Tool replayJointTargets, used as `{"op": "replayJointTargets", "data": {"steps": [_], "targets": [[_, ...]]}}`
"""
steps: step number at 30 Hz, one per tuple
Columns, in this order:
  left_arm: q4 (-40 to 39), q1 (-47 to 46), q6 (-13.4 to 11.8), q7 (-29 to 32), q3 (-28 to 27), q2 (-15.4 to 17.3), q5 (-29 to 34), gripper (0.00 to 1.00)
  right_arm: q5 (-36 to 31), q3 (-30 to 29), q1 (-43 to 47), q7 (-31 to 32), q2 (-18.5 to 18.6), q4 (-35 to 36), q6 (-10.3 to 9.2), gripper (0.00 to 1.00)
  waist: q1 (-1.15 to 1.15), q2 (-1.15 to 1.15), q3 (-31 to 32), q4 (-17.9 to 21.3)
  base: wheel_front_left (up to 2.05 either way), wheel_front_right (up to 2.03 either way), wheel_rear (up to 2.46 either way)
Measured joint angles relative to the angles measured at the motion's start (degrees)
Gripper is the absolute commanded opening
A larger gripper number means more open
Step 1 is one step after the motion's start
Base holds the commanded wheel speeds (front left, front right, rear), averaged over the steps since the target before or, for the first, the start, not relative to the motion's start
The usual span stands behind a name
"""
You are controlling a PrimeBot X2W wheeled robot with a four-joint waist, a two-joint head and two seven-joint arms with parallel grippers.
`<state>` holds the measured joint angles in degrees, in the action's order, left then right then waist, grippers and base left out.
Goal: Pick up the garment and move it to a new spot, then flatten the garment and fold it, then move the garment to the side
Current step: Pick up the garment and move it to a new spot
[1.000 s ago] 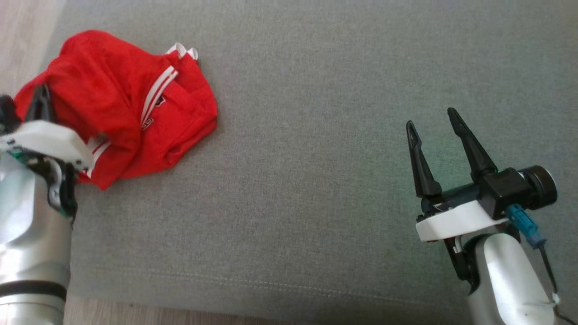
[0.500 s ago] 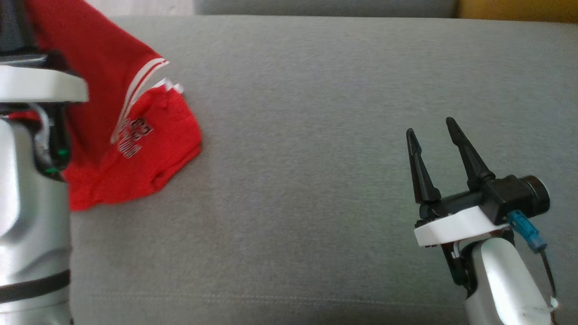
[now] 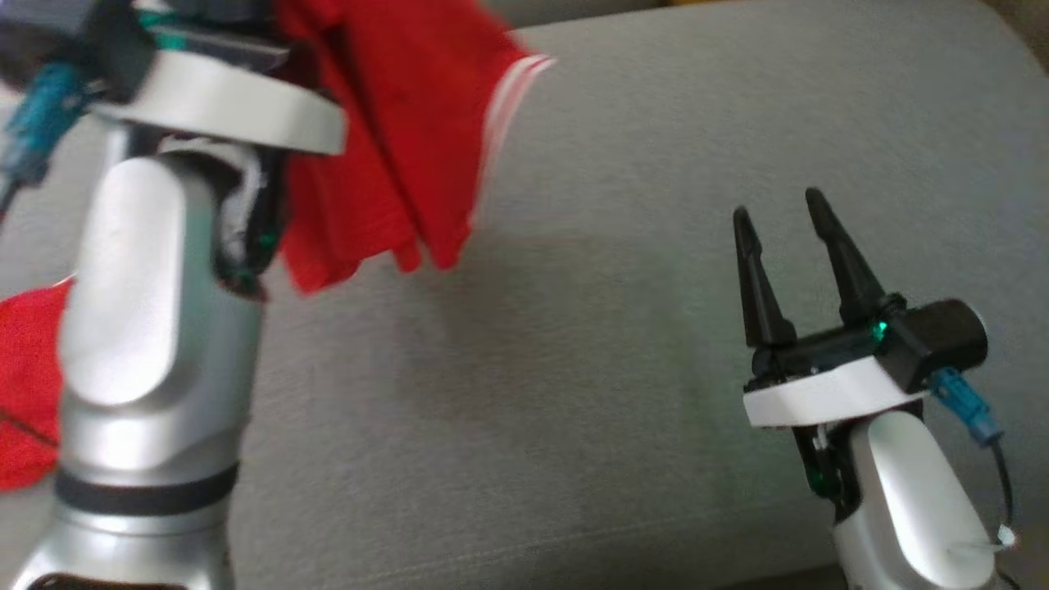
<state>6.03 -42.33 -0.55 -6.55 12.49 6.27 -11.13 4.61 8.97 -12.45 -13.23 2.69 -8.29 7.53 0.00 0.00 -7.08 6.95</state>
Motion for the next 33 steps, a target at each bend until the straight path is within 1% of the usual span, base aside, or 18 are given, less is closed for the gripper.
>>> {"op": "replayJointTargets", "data": {"steps": [3,7,12,13,15,16,17,19,21,25,27,30,33], "targets": [[1.1,-1.0,-0.2,0.3,2.4,-1.8,0.0,0.00,1.0,0.3,-1.1,-0.6,0.0,0.1,0.00,1.00,0.00,0.00,-0.8,2.9,0.00,0.00,0.00],[5.6,-1.2,-1.3,-0.4,6.7,-3.6,-0.1,0.00,2.0,0.7,-1.4,-1.0,0.0,0.1,0.00,1.00,0.00,0.00,-2.3,6.6,0.00,0.00,0.00],[13.4,-1.2,-3.1,-3.9,12.6,-4.1,-1.9,0.00,3.2,0.9,-2.5,-1.1,0.0,0.1,0.00,1.00,0.00,0.00,-4.3,10.8,0.00,0.00,0.00],[13.4,-1.2,-3.1,-3.9,12.6,-4.1,-1.9,0.00,3.2,0.9,-2.5,-1.1,0.0,0.1,0.00,1.00,0.00,0.00,-4.3,10.8,0.00,0.00,0.00],[16.3,-1.3,-4.1,-5.3,14.9,-4.2,-3.1,0.00,3.7,1.1,-2.8,-1.1,0.0,0.1,0.00,1.00,0.00,0.00,-5.0,12.3,0.00,0.00,0.00],[20.2,-1.5,-5.0,-6.0,16.9,-4.2,-3.4,0.48,4.0,1.1,-2.9,-1.1,0.0,0.2,0.00,1.00,0.00,0.00,-5.6,13.5,0.00,0.00,0.00],[22.4,-1.6,-5.3,-6.2,17.5,-4.3,-3.4,1.00,4.0,1.1,-2.8,-1.1,0.0,0.3,0.00,1.00,0.00,0.00,-5.8,13.9,0.00,0.00,0.00],[26.3,-1.8,-5.6,-6.5,17.9,-4.4,-3.4,1.00,4.0,1.0,-2.8,-1.1,0.0,0.4,0.00,1.00,0.00,0.00,-6.0,14.2,0.00,0.00,0.00],[28.7,-1.8,-5.8,-7.0,17.7,-4.3,-3.3,1.00,4.0,0.4,-2.8,-1.2,0.0,0.4,0.00,1.00,0.00,0.00,-5.9,13.8,0.00,0.00,0.00],[29.2,-1.8,-6.1,-7.8,15.7,-3.7,-3.8,1.00,3.7,-0.5,-2.4,-1.2,0.0,0.4,0.00,1.00,0.00,0.00,-5.1,11.6,0.00,0.00,0.00],[27.6,-1.4,-6.2,-7.8,14.2,-2.8,-4.2,1.00,3.0,-1.1,-2.1,-1.2,0.0,0.4,0.00,1.00,0.00,0.00,-4.7,10.0,0.00,0.00,0.00],[22.5,0.8,-6.1,-8.1,12.0,-0.7,-4.1,1.00,1.7,-2.4,-1.8,-1.2,0.0,0.0,0.00,1.00,0.00,0.00,-3.9,7.1,0.00,0.00,0.00],[17.7,6.3,-5.7,-8.2,10.5,1.6,-3.7,1.00,0.2,-3.6,-0.9,-1.2,0.0,-0.4,0.00,1.00,0.00,0.00,-2.8,3.9,0.00,0.00,0.00]]}}
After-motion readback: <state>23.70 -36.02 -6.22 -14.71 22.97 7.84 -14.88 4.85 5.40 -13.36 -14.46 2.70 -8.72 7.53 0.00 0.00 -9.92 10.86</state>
